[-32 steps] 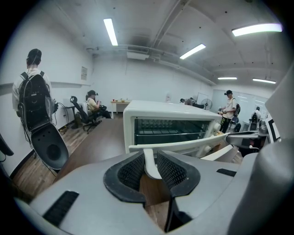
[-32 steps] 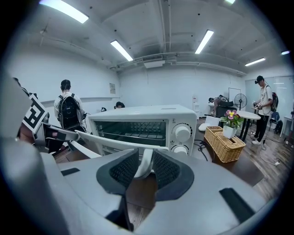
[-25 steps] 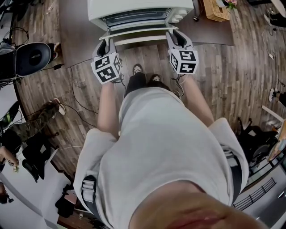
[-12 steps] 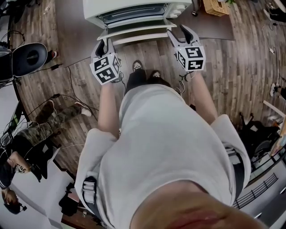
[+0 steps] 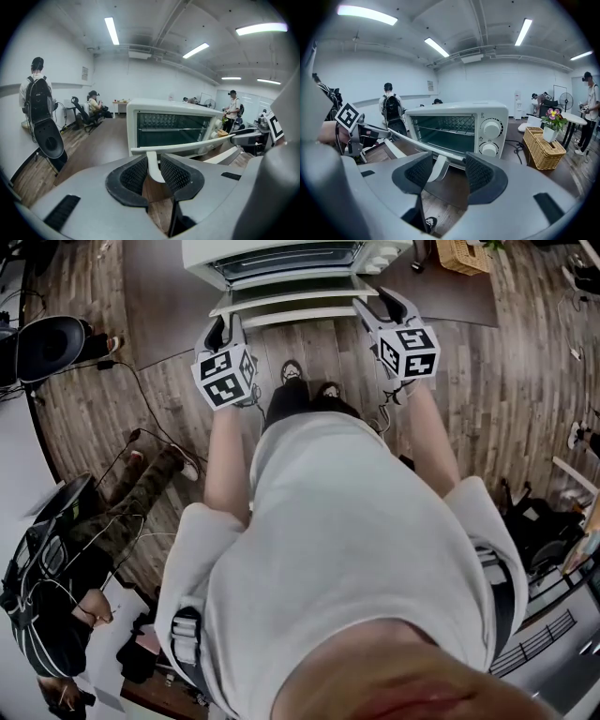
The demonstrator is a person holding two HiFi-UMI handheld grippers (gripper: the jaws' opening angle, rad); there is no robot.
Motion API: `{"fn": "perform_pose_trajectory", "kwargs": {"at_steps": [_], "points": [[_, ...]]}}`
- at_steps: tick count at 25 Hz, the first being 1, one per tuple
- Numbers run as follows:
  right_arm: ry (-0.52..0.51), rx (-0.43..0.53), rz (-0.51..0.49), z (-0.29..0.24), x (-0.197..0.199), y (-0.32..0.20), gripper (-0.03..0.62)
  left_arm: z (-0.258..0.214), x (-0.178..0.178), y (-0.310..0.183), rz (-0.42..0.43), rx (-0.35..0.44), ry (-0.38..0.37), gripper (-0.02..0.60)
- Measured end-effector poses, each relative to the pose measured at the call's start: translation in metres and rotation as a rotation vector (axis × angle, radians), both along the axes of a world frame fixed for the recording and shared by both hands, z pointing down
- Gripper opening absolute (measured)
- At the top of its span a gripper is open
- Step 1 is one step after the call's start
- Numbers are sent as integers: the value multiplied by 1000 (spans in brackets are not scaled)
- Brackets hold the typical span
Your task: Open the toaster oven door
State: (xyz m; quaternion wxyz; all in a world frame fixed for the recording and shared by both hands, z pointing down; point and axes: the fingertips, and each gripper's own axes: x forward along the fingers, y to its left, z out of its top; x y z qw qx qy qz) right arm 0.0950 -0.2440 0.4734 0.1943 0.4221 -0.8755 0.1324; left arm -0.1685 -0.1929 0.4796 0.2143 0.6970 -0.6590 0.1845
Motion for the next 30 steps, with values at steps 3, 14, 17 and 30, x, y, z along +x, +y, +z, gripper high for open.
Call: {"fn": "perform_pose_trajectory", "kwargs": {"at_steps": [3,14,17,30], "points": [[20,5,-1,3,-1,3,217,3,0,2,11,0,9,101],[11,36,9,8,2,9,216,-4,-2,21,88,67,133,228],[7,47,-1,8,4,12,216,-14,-3,20,134,105,188,274],[9,68,-15,16,4,22,215,4,-1,15,132,89,213,290]]}}
